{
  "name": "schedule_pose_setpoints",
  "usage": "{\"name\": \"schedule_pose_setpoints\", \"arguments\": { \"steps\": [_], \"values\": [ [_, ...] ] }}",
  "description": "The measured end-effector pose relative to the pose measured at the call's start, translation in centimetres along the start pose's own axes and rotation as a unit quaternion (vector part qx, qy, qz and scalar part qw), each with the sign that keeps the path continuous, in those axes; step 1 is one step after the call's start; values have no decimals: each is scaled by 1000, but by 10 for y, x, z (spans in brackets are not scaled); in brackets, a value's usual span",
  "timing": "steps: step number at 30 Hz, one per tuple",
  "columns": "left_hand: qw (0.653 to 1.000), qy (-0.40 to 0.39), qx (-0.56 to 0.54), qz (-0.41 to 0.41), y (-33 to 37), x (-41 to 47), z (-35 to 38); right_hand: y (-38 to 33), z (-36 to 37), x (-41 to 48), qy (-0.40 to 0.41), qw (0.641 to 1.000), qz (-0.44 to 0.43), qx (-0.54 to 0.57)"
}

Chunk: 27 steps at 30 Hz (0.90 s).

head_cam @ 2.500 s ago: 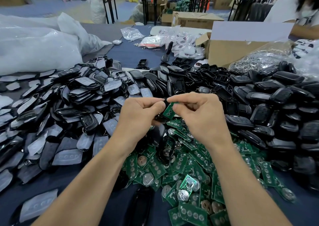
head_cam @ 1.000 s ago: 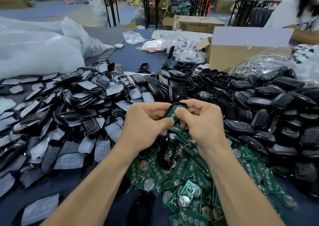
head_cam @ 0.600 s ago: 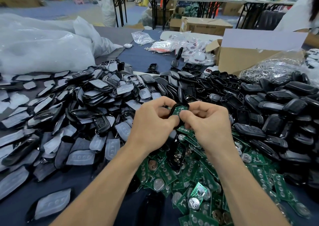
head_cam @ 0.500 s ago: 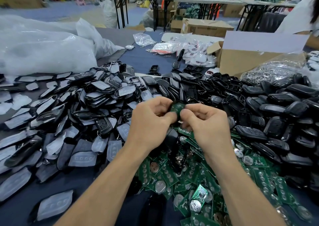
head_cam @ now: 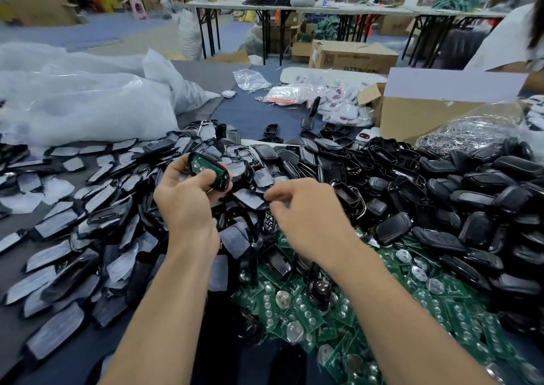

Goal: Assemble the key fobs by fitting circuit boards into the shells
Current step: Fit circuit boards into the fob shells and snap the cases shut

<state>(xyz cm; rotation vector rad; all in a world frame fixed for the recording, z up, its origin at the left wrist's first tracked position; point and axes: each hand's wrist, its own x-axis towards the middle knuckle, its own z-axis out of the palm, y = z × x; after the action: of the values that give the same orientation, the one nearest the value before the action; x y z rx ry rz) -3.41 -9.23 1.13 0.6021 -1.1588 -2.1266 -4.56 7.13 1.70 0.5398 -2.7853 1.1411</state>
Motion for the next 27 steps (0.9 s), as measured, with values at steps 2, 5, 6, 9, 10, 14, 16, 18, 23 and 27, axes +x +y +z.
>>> {"name": "schedule_pose_setpoints", "arguments": {
  "steps": [2, 5, 6, 9, 10, 14, 16, 18, 23, 27],
  "values": [
    [1000, 16, -2, 11, 1, 3, 0, -10, 16, 15, -21, 998, -17, -54],
    [999, 16, 14, 47, 0, 5, -1, -20, 36, 30, -48, 986, -33, -156],
    [998, 8, 27, 64, 0, 4, -1, -21, 40, 32, -51, 982, -31, -177],
    [995, -20, 55, 83, -3, 0, 1, -17, 38, 32, -43, 989, 25, -139],
    [995, -27, 56, 80, -4, -1, 2, -14, 34, 29, -31, 994, 48, -95],
    [993, -46, 77, 74, -9, -6, 7, 6, 18, 10, 35, 995, 81, 48],
    [992, -51, 92, 71, -12, -8, 9, 15, 12, 2, 59, 991, 90, 82],
    [991, -53, 103, 63, -15, -10, 9, 22, 6, -6, 80, 989, 83, 95],
    [977, -92, 191, 30, -24, -13, 8, 37, -8, -29, 116, 941, 121, 295],
    [955, -163, 248, 18, -32, -24, 16, 46, -15, -30, 91, 866, 191, 454]
  ]
}}
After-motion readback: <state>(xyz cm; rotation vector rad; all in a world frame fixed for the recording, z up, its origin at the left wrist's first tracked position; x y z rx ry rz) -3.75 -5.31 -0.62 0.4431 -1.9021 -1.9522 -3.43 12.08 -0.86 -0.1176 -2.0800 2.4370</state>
